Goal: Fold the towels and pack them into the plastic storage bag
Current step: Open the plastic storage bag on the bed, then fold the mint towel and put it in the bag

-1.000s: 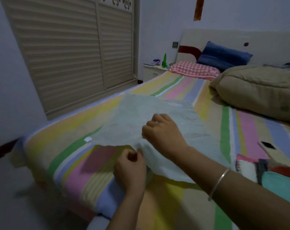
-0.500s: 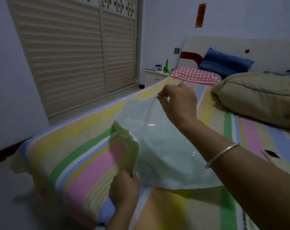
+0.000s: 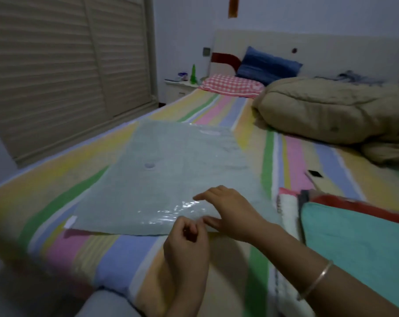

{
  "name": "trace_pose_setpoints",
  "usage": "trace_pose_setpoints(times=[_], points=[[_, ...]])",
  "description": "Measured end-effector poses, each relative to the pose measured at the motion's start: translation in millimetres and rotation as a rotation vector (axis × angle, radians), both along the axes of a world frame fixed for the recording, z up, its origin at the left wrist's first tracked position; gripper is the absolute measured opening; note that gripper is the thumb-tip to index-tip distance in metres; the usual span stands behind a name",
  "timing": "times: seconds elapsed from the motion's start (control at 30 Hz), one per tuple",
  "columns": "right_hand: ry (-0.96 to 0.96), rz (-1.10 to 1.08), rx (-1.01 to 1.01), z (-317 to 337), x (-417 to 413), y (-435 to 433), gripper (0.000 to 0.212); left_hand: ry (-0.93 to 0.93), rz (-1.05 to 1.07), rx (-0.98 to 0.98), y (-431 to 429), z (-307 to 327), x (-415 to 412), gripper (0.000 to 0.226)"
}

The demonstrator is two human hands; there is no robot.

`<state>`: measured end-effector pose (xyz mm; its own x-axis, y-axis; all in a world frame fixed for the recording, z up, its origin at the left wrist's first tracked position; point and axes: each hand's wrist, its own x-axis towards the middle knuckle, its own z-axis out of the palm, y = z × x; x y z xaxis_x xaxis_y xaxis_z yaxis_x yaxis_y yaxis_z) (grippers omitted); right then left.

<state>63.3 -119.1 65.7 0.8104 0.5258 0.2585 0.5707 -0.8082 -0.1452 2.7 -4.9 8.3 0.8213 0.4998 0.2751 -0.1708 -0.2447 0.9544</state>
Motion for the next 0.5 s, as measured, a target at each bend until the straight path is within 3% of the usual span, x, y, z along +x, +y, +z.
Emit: trace_pose_setpoints(times=[0.23,0.37,0.5], points=[[-0.067,-0.367,0.162,0.0,-82.3,-154.6,0.03,-0.088,-0.503,0.149,-96.1,31.5,-38.9,0.025],[-0.076,-0.565,0.183,-13.5,-145.8,-238.2,0.021,-0.225,-0.854,0.482,-148.7,39.3,-57.8,0.02],[-0.015,-0.623,0.206,-26.1,-197.9,-292.7,0.036,-0.3,-1.086,0.705,-185.9,35.8,-62.8,0.03]])
